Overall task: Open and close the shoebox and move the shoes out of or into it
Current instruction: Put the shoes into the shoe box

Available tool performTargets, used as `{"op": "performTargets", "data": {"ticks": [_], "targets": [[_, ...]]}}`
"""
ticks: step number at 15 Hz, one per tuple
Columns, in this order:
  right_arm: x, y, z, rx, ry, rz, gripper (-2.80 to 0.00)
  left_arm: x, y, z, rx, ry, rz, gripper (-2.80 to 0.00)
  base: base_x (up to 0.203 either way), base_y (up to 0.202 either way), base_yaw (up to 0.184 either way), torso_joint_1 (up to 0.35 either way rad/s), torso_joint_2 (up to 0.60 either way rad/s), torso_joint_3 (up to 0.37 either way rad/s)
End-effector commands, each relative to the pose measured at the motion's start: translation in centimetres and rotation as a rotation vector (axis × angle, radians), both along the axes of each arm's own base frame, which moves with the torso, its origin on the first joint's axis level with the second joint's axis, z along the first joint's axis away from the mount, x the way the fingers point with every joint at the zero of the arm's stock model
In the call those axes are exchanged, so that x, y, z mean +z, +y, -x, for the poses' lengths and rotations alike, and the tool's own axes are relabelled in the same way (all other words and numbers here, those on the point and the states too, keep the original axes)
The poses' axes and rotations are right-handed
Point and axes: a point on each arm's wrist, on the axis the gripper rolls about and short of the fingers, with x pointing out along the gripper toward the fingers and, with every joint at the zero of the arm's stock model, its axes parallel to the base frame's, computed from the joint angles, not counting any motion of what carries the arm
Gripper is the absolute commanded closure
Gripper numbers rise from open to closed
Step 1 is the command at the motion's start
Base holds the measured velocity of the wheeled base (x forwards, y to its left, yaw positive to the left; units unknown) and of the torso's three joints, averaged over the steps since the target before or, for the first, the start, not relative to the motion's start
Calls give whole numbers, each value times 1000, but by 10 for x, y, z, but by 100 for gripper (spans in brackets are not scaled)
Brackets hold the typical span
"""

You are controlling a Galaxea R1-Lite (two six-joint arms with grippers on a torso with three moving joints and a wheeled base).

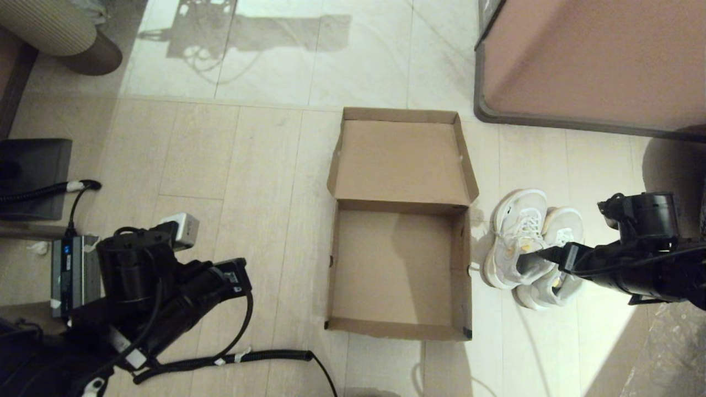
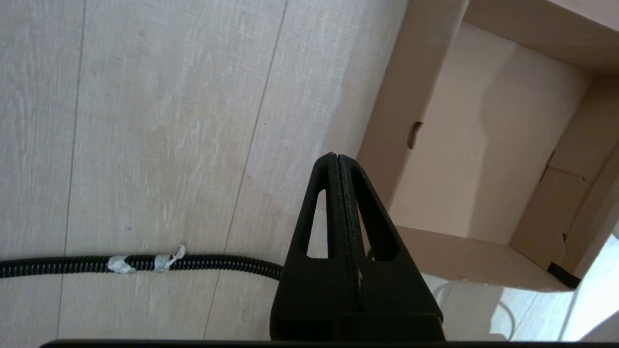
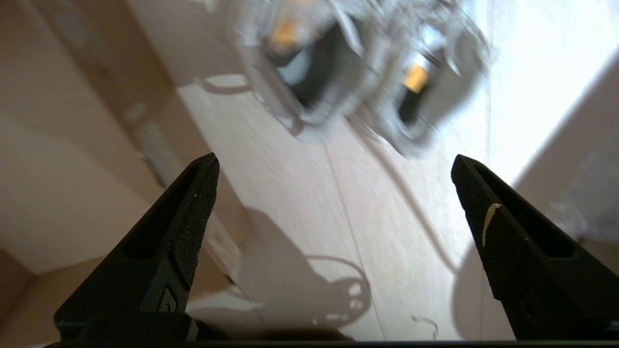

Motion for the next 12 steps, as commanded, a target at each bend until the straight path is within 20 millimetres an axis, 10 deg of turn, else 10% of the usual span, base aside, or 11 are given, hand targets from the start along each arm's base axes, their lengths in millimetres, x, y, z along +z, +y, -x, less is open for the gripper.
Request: {"op": "performTargets", "data": {"ticks": [1,12], "targets": [[-18,-5,0,-24,38,-9,-280,0,-1,-1,1,-3,2,0,0,0,0,0,0,0],[-144,-41,-88,-113,-29,-11,-280,-2,4,11,7,9,-5,0,0,0,0,0,0,0]]}}
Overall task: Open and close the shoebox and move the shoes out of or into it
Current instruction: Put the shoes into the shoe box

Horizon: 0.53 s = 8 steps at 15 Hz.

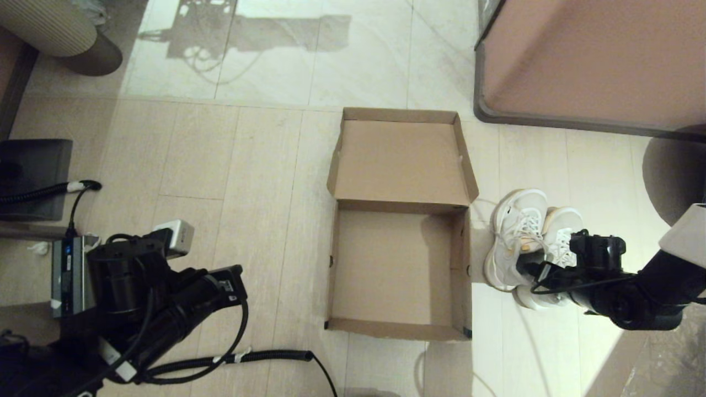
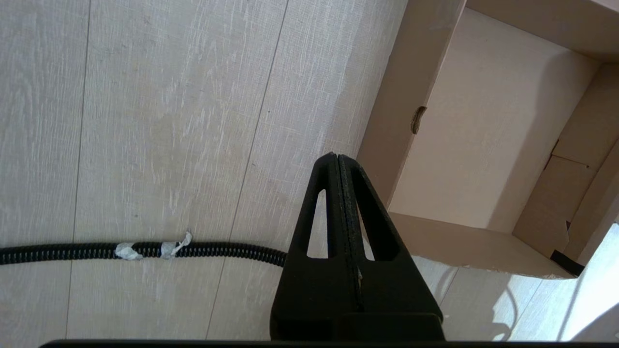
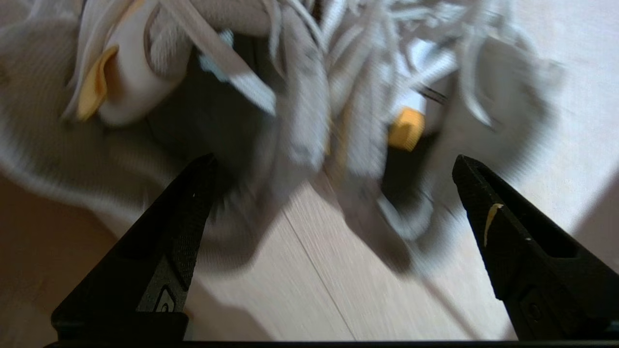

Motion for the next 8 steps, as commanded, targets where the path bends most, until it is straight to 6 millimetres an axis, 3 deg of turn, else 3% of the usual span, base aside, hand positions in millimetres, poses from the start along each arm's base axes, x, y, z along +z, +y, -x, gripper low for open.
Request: {"op": "performTargets", "data": {"ticks": [1,8], "targets": [[-29,-7,-19,-15,17,-2,-280,1,0,-1,3,-7,3,0,0,0,0,0,0,0],[-39,-13,-49,-12,-25,14,-280,0,-1,-3,3,-2,1,0,0,0,0,0,0,0]]}}
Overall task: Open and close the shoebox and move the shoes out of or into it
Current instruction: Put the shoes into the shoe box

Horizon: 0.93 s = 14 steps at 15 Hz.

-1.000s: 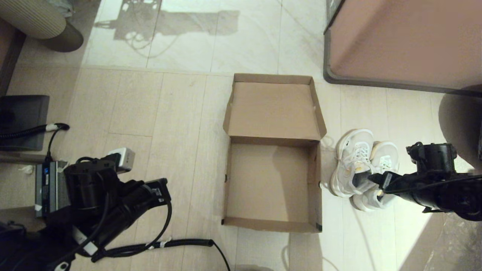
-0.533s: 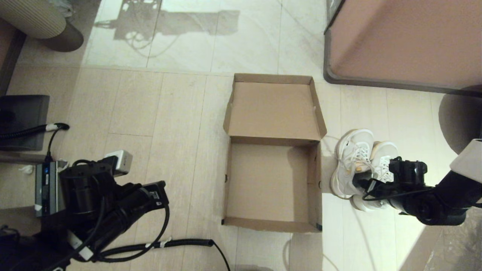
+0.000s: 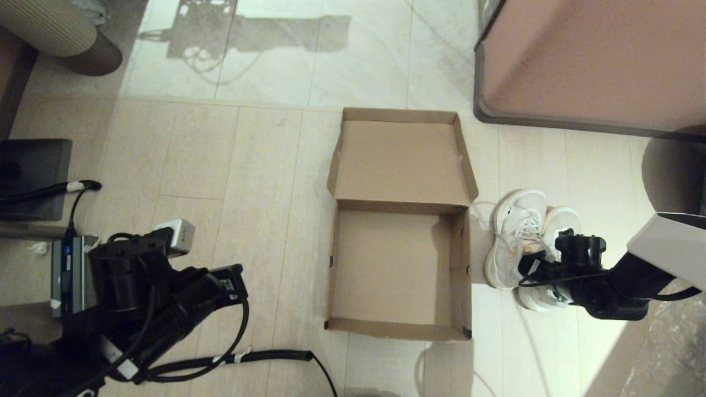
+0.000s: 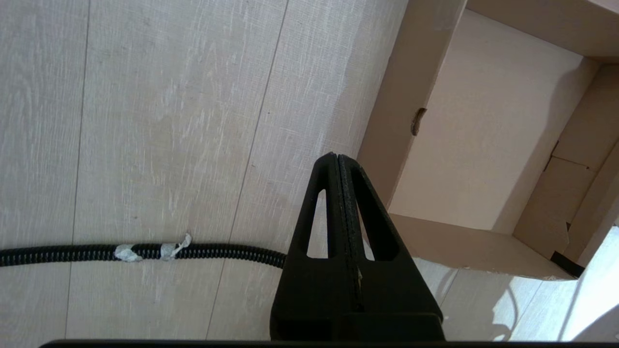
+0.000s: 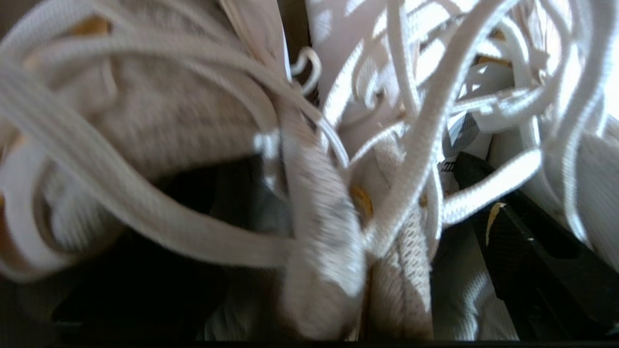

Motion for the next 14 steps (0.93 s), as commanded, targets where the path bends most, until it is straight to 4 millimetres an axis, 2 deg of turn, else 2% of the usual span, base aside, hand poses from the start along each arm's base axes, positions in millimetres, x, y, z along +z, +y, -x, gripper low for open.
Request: {"op": "performTargets", "data": {"ticks": [1,5,7,10,12,14], "targets": [[-13,0,-5,2,24,0,0,0,0,0,1,-2,2,0,0,0,0,0,0,0],[-7,0,-5,15,21,21,0,-1,-1,-2,-2,-1,1,0,0,0,0,0,0,0],[10,0,-2,17,13,21,0,-1,-1,-2,-2,-1,3,0,0,0,0,0,0,0],[64,4,16,43,38,-9,0,-1,-1,-1,-2,0,2,0,0,0,0,0,0,0],[107,8,40,74,43,-41,0,-1,-1,-1,-4,0,3,0,0,0,0,0,0,0],[142,12,65,79,52,-73,0,-1,-1,-1,-3,1,5,0,0,0,0,0,0,0]]}}
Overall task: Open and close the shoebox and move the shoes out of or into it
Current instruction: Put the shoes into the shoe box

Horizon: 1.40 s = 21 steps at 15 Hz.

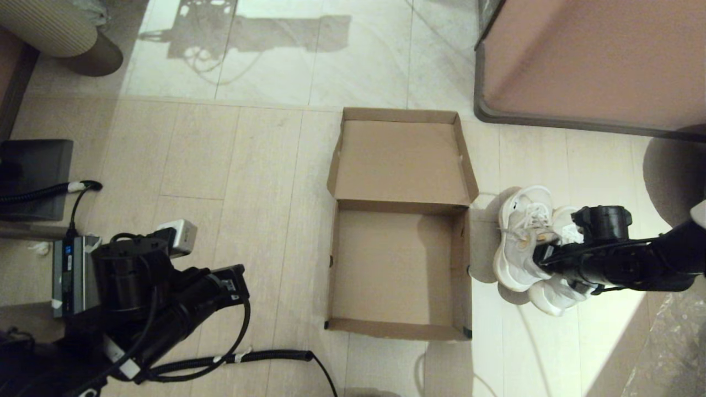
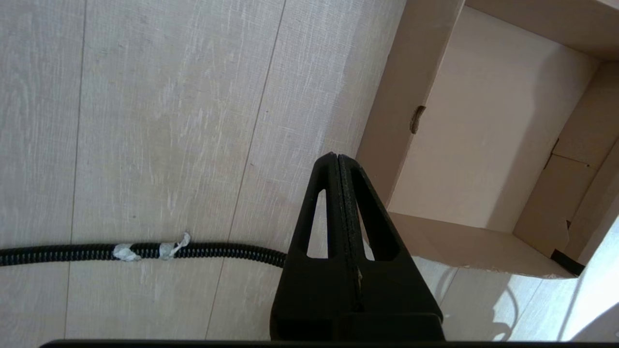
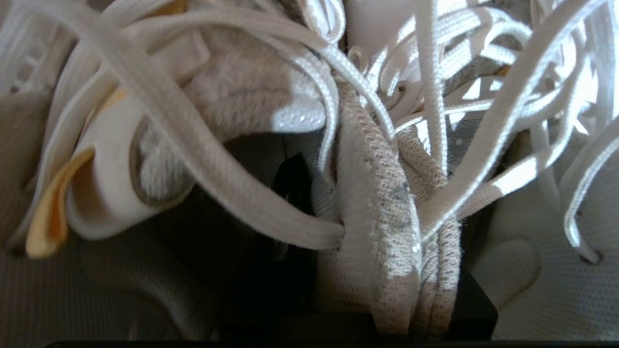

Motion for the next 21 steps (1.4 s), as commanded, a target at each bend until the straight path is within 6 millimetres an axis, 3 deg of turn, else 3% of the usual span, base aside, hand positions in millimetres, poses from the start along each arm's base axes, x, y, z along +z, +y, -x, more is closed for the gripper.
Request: {"op": "performTargets", "data": {"ticks": [1,3,5,9,11,16,21], "targets": [[72,7,40,-4,-70,-21,0,0,0,0,2,-3,4,0,0,0,0,0,0,0],[108,22,74,28,-71,-71,0,-1,0,-1,3,0,4,0,0,0,0,0,0,0],[130,52,104,124,-48,-122,0,-3,-1,-2,2,8,2,0,0,0,0,0,0,0],[143,114,138,342,-2,-162,0,-2,-2,-6,1,1,3,0,0,0,0,0,0,0],[140,143,151,407,19,-143,0,-2,-2,-6,2,1,2,0,0,0,0,0,0,0],[122,191,168,562,95,-113,0,-4,-3,-7,2,9,-1,0,0,0,0,0,0,0],[74,239,154,623,181,-21,0,-2,-1,-6,10,1,0,0,0,0,0,0,0,0]]}}
